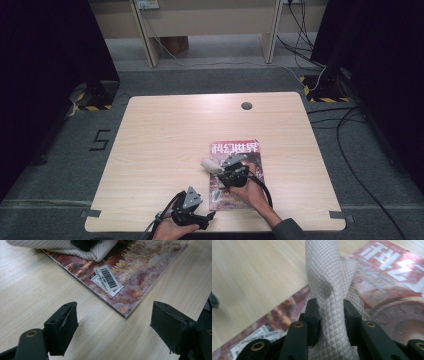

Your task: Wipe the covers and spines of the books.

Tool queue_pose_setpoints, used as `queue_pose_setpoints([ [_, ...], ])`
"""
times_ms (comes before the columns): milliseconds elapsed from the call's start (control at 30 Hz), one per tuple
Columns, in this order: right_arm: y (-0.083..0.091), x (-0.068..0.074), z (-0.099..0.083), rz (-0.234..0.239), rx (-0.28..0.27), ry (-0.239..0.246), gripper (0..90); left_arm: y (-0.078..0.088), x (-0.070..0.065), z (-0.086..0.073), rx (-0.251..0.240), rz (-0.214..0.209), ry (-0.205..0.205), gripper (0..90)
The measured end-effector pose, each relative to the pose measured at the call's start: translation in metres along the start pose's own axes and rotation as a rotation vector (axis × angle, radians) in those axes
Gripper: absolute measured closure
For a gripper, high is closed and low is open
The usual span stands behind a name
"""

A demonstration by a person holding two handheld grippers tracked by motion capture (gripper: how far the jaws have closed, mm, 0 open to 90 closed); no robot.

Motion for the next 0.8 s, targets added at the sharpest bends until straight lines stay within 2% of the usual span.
queue_pose_setpoints([
  [100,0.001,-0.003,-0.001,-0.001,-0.005,-0.013,70.7,0.000,0.001,0.000,0.004,0.001,-0.001,20.8],
  [167,0.001,0.000,-0.001,-0.009,-0.001,0.009,70.8,0.000,0.001,0.000,0.001,0.002,0.002,20.8],
  [267,0.001,0.010,-0.002,0.025,0.006,0.019,70.8,0.000,0.001,0.000,0.003,0.004,0.002,20.8],
  [400,0.000,0.020,-0.001,0.041,0.007,0.042,70.9,0.000,0.001,0.000,-0.003,0.001,0.005,20.8],
  [667,-0.001,0.017,-0.001,0.061,0.002,0.026,70.8,0.000,0.001,-0.001,0.001,0.004,0.004,20.8],
  [800,0.001,0.011,-0.002,0.046,0.008,0.013,70.7,0.000,0.001,-0.001,0.001,0.004,0.006,20.8],
])
Point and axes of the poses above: each handheld gripper's, and its own axes: y roughly backward along the jaws, z roughly out of its top, x roughly to its left, the point moved 4 cm from there along -y, roughly forward along the jaws, and after that the axes turned 4 degrees about -y, right-handed, at the moved point
